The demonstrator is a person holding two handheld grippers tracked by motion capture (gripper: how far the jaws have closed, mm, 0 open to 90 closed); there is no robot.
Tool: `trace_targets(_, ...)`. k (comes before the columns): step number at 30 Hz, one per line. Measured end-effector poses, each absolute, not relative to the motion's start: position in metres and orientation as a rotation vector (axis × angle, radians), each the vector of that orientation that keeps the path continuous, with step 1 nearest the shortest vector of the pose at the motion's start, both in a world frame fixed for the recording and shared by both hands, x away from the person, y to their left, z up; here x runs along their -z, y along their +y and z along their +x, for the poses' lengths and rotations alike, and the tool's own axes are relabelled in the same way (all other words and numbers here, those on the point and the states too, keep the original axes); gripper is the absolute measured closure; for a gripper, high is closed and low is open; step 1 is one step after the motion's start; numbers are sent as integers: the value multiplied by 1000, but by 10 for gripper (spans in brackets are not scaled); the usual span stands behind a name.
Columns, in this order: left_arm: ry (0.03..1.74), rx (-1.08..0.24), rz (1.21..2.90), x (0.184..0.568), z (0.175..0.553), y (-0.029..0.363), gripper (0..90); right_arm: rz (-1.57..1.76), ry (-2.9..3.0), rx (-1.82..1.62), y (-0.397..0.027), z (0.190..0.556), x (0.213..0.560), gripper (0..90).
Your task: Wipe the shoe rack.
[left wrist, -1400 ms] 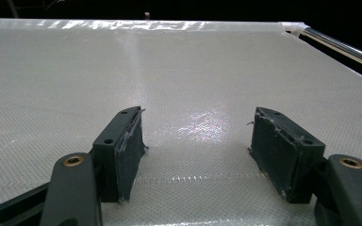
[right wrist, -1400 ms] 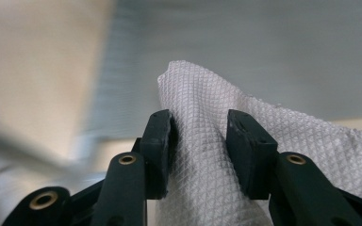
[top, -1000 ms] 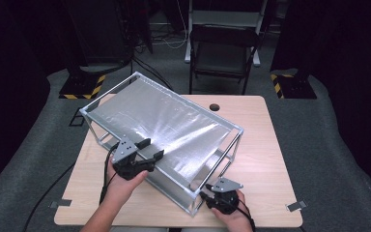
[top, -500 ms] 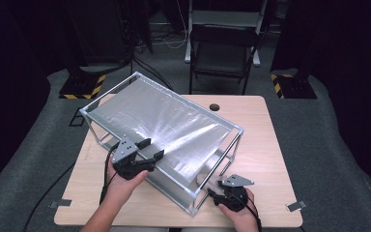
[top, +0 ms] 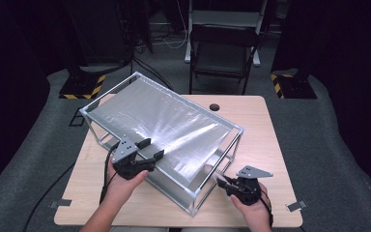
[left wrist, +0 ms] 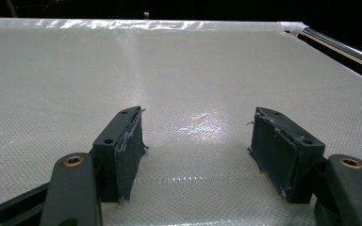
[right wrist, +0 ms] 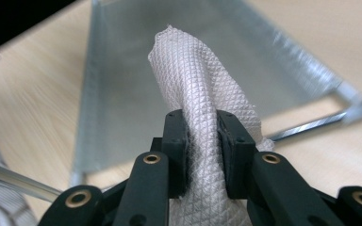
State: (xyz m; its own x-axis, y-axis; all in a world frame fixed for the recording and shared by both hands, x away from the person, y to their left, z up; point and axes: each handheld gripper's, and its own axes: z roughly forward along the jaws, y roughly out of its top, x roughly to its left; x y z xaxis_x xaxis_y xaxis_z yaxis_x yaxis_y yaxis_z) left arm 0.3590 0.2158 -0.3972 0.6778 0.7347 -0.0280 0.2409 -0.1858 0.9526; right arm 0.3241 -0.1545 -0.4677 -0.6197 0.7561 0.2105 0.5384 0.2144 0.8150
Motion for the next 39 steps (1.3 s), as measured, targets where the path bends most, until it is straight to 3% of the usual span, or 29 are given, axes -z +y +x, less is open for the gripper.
trace_targets(13,784,-545,1748,397,360,216,342,1109,2120,-1450,-170,321,383,772)
trace_targets(27,793,-533,1752,396,360,215,342,1047,2056,-1524,-168,315,354,779)
trace_targets(33,792,-538,1746,397,360,216,342,961,2153,-1533,-135,311,367,773)
trace_targets(39,795,-537,1752,396,360,215,342,1007,2108,-1556,-145,325,370,774)
